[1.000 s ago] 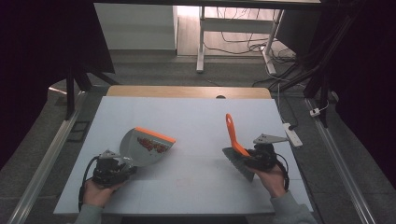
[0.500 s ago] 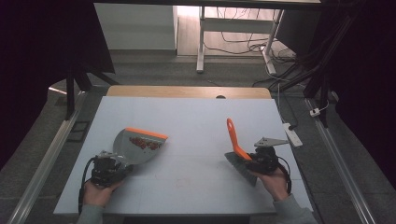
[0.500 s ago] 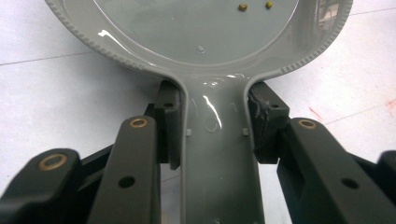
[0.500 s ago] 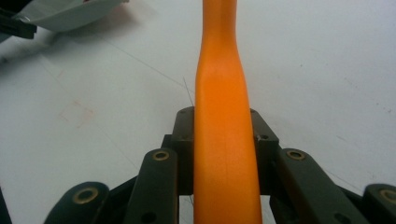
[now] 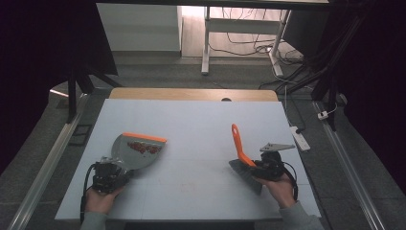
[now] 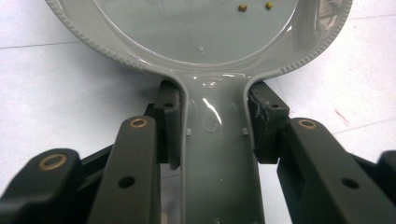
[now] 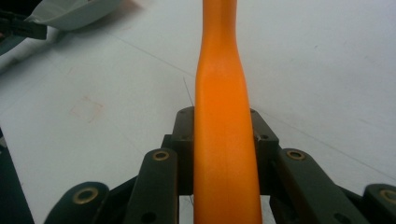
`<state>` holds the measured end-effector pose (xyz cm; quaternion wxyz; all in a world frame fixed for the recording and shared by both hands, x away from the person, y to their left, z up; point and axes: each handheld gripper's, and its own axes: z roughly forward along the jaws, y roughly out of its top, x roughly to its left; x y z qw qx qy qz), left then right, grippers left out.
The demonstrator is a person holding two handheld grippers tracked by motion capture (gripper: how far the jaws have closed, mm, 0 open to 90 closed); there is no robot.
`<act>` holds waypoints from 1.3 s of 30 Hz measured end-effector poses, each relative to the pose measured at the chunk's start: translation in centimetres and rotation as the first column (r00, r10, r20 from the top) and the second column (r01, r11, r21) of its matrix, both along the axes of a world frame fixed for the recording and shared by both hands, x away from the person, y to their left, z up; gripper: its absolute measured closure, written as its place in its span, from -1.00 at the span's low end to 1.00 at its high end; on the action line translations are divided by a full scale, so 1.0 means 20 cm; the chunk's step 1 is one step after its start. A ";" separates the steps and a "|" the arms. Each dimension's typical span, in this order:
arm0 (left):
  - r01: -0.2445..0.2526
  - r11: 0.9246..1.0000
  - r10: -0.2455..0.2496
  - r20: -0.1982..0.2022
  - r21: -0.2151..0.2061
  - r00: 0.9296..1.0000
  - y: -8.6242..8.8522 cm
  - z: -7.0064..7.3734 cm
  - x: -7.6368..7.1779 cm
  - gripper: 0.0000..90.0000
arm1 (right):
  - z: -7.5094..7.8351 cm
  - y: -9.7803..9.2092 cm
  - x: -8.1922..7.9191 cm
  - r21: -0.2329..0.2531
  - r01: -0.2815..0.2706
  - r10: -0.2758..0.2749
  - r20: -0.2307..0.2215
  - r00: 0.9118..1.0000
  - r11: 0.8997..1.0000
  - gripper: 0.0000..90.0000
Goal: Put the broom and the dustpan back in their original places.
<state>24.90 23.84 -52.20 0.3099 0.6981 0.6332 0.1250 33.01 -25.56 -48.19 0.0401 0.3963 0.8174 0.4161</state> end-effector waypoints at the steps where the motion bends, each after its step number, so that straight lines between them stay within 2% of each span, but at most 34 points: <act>1: -0.004 1.000 0.004 0.000 -0.001 1.000 0.00 0.00 0.00 0.36 | -0.01 0.00 0.00 -0.003 0.000 0.000 -0.008 1.000 1.000 0.56; 6: -0.007 1.000 0.007 -0.007 -0.005 1.000 0.01 -0.01 0.01 0.36 | -0.05 0.00 0.03 -0.019 0.010 -0.010 -0.039 0.999 1.000 0.56; 14: -0.007 1.000 0.007 -0.013 -0.002 1.000 0.01 -0.02 0.01 0.36 | -0.09 -0.05 0.09 -0.046 0.066 -0.068 -0.052 0.996 0.997 0.50; 20: -0.001 1.000 0.001 -0.019 0.000 1.000 0.01 -0.02 0.01 0.36 | -0.11 -0.07 0.12 -0.106 0.076 -0.078 -0.013 0.997 0.992 0.24; 26: -0.009 1.000 0.009 -0.019 0.002 1.000 0.01 -0.03 0.02 0.36 | -0.14 -0.08 0.16 -0.138 0.081 -0.085 -0.022 0.996 0.987 0.04; 28: -0.009 1.000 0.009 -0.020 0.004 1.000 0.01 -0.03 0.02 0.36 | -0.15 -0.08 0.16 -0.153 0.085 -0.090 -0.023 0.996 0.984 0.01; 36: -0.003 1.000 0.003 -0.025 0.005 1.000 0.00 -0.03 0.02 0.35 | -0.15 -0.09 0.18 -0.158 0.106 -0.112 -0.031 0.993 0.982 -0.06; 39: 0.004 1.000 -0.004 -0.026 -0.002 1.000 0.01 -0.04 0.02 0.33 | -0.14 -0.09 0.17 -0.187 0.144 -0.147 -0.004 0.989 0.972 -0.11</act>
